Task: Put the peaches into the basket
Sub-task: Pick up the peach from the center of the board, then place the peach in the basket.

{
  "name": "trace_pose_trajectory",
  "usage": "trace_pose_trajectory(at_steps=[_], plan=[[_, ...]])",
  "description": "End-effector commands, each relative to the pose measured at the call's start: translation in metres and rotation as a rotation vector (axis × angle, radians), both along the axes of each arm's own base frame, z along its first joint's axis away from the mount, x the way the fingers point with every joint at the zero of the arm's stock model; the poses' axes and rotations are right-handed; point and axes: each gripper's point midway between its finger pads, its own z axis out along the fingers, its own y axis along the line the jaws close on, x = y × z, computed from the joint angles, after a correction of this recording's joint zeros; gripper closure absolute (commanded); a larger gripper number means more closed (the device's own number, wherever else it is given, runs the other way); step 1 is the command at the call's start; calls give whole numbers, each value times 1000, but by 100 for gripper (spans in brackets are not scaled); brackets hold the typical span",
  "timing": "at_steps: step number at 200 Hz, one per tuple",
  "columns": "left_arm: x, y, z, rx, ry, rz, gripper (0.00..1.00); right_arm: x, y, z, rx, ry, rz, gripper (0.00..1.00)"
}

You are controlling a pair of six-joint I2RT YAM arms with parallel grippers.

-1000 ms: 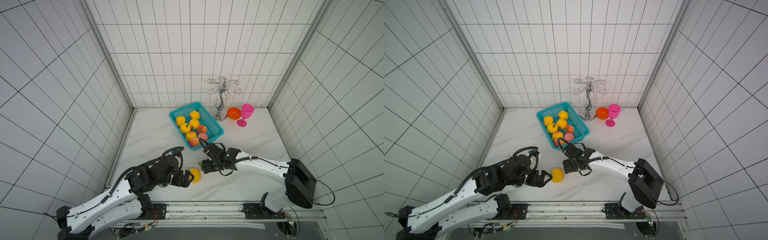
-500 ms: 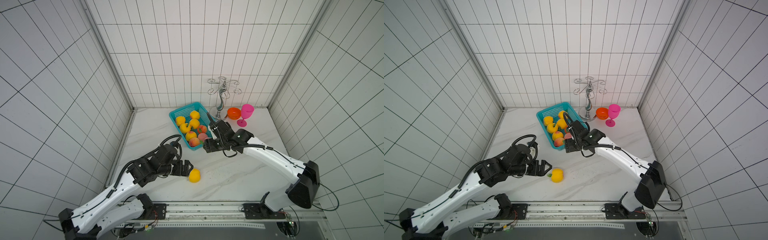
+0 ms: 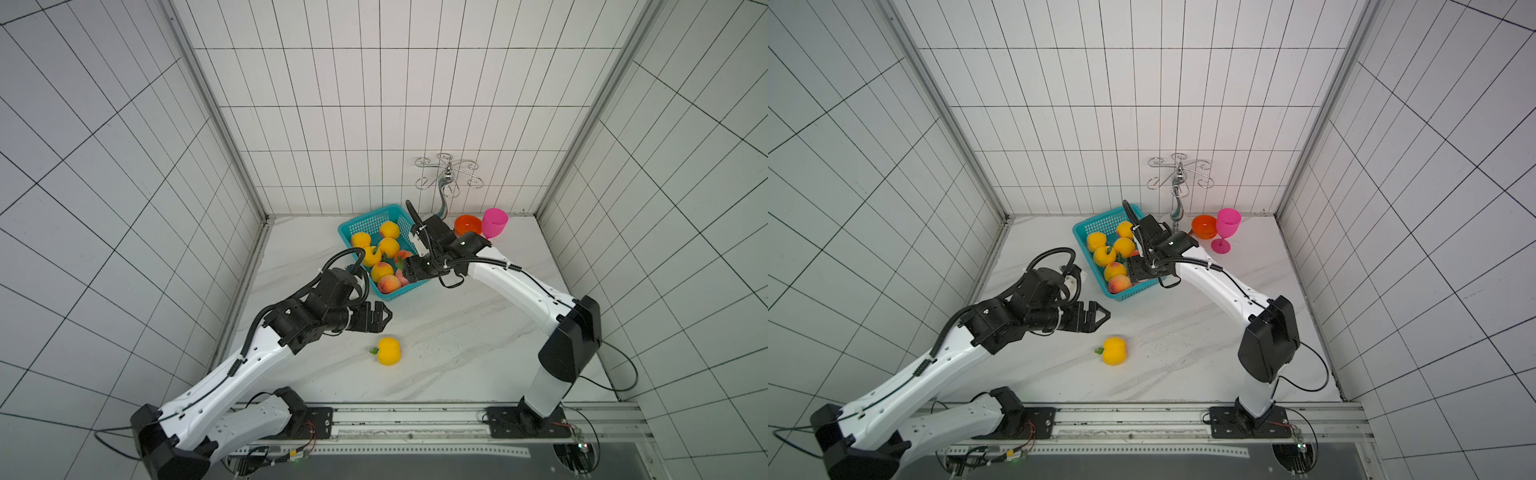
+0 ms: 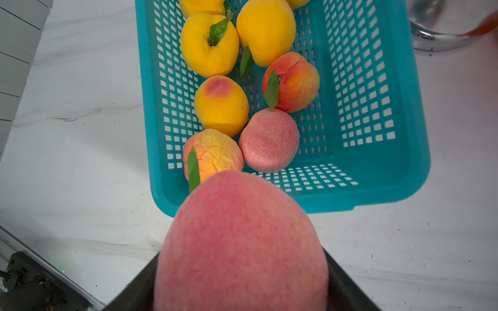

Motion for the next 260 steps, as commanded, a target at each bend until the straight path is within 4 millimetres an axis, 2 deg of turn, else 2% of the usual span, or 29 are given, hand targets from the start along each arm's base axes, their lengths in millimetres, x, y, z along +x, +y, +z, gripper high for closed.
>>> trace_pose_trajectory(at_steps=[1,44,106,143,193,260], plan=[[19,-7,18,-26,-73,-21,2,17,-1,10,-4,-14,34,26],[43,-12,16,-49,-49,-3,2,48,-3,1,-24,-14,31,27],[70,-8,8,-57,-19,24,2,74,-23,-26,-97,21,14,27],[76,-10,0,-61,7,23,2,81,-33,-36,-121,31,-7,27],[78,-9,-8,-54,32,28,2,83,-35,-55,-146,60,-13,27],[76,2,-20,-35,57,45,2,86,-35,-76,-167,87,-17,28]])
